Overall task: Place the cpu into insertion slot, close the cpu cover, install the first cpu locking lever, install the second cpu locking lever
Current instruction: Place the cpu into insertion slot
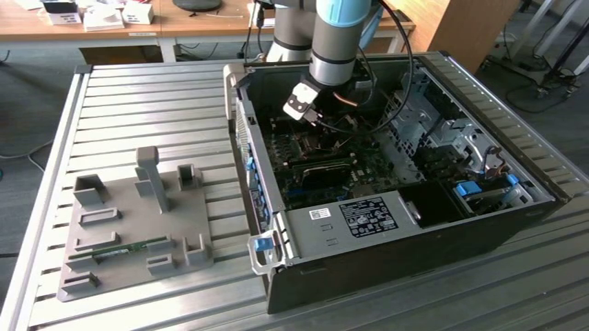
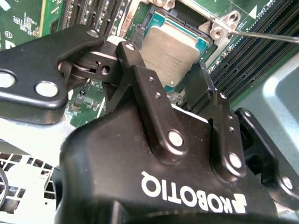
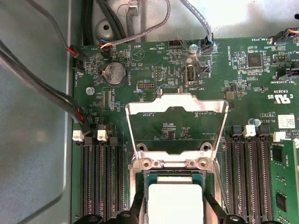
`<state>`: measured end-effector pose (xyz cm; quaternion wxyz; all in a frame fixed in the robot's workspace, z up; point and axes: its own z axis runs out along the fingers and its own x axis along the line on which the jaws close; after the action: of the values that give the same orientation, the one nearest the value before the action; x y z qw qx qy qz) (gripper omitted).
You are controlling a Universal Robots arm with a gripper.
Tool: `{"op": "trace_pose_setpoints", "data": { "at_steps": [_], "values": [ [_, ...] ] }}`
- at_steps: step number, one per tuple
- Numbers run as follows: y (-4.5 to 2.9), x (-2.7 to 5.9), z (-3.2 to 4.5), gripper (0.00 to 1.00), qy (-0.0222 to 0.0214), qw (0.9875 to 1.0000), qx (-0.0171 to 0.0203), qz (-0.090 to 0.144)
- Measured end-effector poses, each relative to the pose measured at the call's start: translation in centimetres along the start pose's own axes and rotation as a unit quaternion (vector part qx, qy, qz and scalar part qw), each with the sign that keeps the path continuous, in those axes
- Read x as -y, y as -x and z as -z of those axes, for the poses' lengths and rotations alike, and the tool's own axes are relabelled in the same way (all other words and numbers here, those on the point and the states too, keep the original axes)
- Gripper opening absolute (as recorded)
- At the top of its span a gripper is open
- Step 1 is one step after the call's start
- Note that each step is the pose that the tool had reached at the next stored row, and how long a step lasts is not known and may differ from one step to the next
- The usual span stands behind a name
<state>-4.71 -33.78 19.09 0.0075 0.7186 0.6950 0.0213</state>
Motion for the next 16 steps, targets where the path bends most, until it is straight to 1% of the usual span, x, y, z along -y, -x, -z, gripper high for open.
{"op": "trace_pose_setpoints", "data": {
  "at_steps": [2,8,16],
  "values": [
    [0.00,0.00,0.08,0.61,0.0000,1.0000,0.0001,0.000],
    [-0.02,-0.03,0.84,0.61,0.0000,1.0000,0.0000,0.000],
    [0.03,-0.03,0.87,0.61,0.0000,1.0000,0.0005,0.000]
  ]
}}
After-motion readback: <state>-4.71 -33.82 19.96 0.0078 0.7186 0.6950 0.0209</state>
